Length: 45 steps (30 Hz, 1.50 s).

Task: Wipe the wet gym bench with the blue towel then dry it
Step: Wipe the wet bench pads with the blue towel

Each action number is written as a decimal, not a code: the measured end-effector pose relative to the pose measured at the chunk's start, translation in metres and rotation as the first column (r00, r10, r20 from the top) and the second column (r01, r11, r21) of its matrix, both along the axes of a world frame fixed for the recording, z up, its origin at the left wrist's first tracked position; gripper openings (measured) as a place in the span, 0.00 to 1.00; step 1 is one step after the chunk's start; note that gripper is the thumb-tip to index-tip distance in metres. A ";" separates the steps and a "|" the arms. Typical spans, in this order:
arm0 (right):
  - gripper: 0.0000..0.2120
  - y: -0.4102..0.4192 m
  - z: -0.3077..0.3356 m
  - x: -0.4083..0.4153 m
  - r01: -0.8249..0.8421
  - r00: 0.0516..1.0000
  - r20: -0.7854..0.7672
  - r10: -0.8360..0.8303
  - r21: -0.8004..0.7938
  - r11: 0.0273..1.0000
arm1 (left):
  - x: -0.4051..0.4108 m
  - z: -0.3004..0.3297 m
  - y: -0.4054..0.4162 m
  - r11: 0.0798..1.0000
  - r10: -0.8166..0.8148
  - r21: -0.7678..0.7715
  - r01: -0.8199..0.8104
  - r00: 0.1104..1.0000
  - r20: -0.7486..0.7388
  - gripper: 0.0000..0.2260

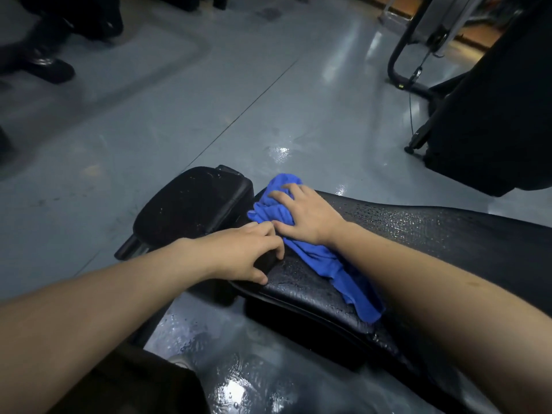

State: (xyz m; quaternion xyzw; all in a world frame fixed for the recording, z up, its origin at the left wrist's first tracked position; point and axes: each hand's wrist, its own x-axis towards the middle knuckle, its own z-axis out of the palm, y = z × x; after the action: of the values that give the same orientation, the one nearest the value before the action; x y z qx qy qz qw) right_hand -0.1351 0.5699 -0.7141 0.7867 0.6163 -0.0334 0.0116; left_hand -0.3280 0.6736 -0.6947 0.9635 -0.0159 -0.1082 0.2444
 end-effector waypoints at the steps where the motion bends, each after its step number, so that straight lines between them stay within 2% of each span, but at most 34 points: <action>1: 0.35 -0.011 0.002 -0.006 -0.030 1.000 0.002 0.030 0.000 1.000 | -0.004 0.000 0.003 1.000 0.006 0.004 -0.006 1.000 -0.023 0.19; 7: 0.32 -0.096 0.024 -0.048 -0.093 0.996 -0.014 0.092 -0.031 0.995 | -0.024 0.003 0.021 0.995 0.094 0.039 -0.089 0.979 -0.180 0.18; 13: 0.35 -0.176 0.047 -0.085 -0.048 0.999 0.015 0.049 -0.059 0.997 | -0.022 0.002 0.026 0.978 0.201 0.107 -0.181 0.955 -0.219 0.16; 17: 0.34 -0.193 0.048 -0.094 0.003 0.997 0.080 -0.002 -0.013 1.000 | -0.022 0.004 0.027 0.974 0.219 0.099 -0.203 0.953 -0.208 0.14; 20: 0.33 -0.183 0.041 -0.099 0.004 0.993 0.114 -0.008 0.031 1.000 | -0.023 0.001 0.028 0.973 0.227 0.086 -0.214 0.953 -0.199 0.14; 25: 0.39 -0.138 0.018 -0.109 -0.013 0.988 0.154 0.021 -0.053 0.999 | -0.027 -0.006 0.030 0.974 0.226 0.054 -0.220 0.961 -0.160 0.15; 28: 0.38 -0.093 0.005 -0.118 -0.049 0.986 0.155 0.053 -0.034 0.998 | -0.030 -0.011 0.040 0.963 0.264 0.087 -0.255 0.956 -0.131 0.16; 31: 0.34 -0.049 -0.008 -0.126 -0.059 0.991 0.123 0.055 0.031 0.998 | -0.032 -0.014 0.058 0.927 0.366 0.126 -0.353 0.925 -0.104 0.19; 35: 0.32 -0.005 -0.024 -0.135 -0.043 0.994 0.103 0.038 0.053 0.998 | -0.032 -0.018 0.078 0.872 0.483 0.175 -0.458 0.864 -0.143 0.20; 40: 0.29 0.031 -0.031 -0.137 0.009 0.994 0.107 -0.009 0.004 1.000 | -0.030 -0.026 0.082 0.858 0.509 0.187 -0.478 0.842 -0.180 0.22; 45: 0.30 0.047 -0.023 -0.109 0.085 0.996 -0.018 -0.086 -0.046 0.995 | -0.034 -0.032 0.086 0.860 0.507 0.159 -0.485 0.849 -0.151 0.24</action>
State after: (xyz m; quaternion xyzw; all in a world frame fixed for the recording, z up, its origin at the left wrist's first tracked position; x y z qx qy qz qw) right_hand -0.2439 0.6170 -0.7369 0.8115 0.5813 -0.0557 0.0218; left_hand -0.3622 0.7597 -0.7268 0.9327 0.2628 -0.1323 0.2087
